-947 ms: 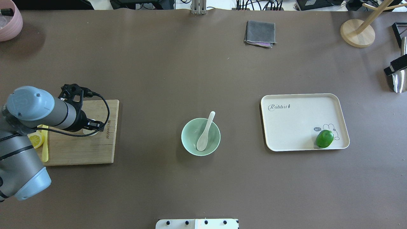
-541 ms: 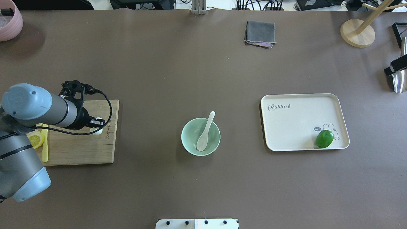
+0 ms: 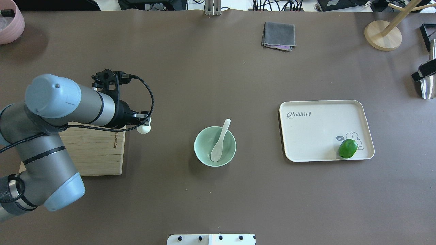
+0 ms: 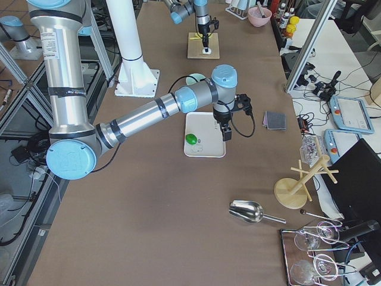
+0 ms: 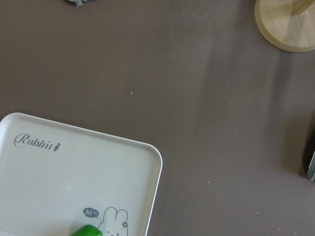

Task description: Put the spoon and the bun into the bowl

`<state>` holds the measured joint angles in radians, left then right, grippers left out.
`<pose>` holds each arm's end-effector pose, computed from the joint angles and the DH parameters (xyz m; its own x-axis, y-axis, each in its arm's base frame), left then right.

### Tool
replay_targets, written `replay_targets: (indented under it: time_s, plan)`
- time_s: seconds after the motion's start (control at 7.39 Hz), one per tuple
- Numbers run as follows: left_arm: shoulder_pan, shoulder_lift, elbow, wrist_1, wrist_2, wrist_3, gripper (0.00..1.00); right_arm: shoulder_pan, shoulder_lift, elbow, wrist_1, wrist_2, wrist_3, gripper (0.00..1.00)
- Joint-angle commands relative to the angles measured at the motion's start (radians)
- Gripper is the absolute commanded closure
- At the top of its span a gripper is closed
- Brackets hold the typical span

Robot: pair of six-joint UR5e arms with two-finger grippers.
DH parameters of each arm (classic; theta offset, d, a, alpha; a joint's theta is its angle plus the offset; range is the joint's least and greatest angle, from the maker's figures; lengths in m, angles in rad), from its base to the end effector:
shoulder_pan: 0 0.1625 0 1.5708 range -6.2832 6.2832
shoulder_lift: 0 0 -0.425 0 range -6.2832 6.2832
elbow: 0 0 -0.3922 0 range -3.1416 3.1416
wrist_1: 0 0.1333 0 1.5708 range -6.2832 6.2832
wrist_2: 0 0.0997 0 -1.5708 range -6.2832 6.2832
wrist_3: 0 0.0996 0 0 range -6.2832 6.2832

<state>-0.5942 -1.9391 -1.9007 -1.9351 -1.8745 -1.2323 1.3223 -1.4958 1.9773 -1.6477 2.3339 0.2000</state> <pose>0.4268 -0.4133 0.2660 0.4859 0.0541 -0.8723 0.1658 0.9742 0.1528 -0.0604 -0.4999 0.4316 0.6659 -0.2556 0.7009 0.0957 0.9610 0.2596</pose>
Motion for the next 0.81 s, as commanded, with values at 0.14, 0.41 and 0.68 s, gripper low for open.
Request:
replay_targets:
  time_s: [0.14,0.41,0.68]
  plan:
    - [0.176,-0.196,0.084,-0.002,0.168,-0.165,1.0,0.0,0.0,0.0,0.0,-0.001,0.002,0.0]
    - [0.208,-0.233,0.109,-0.002,0.205,-0.173,0.03,0.0,0.003,0.002,0.0,-0.004,0.002,0.0]
    - [0.225,-0.225,0.101,-0.002,0.267,-0.173,0.02,0.0,0.003,0.0,0.0,-0.004,0.002,0.0]
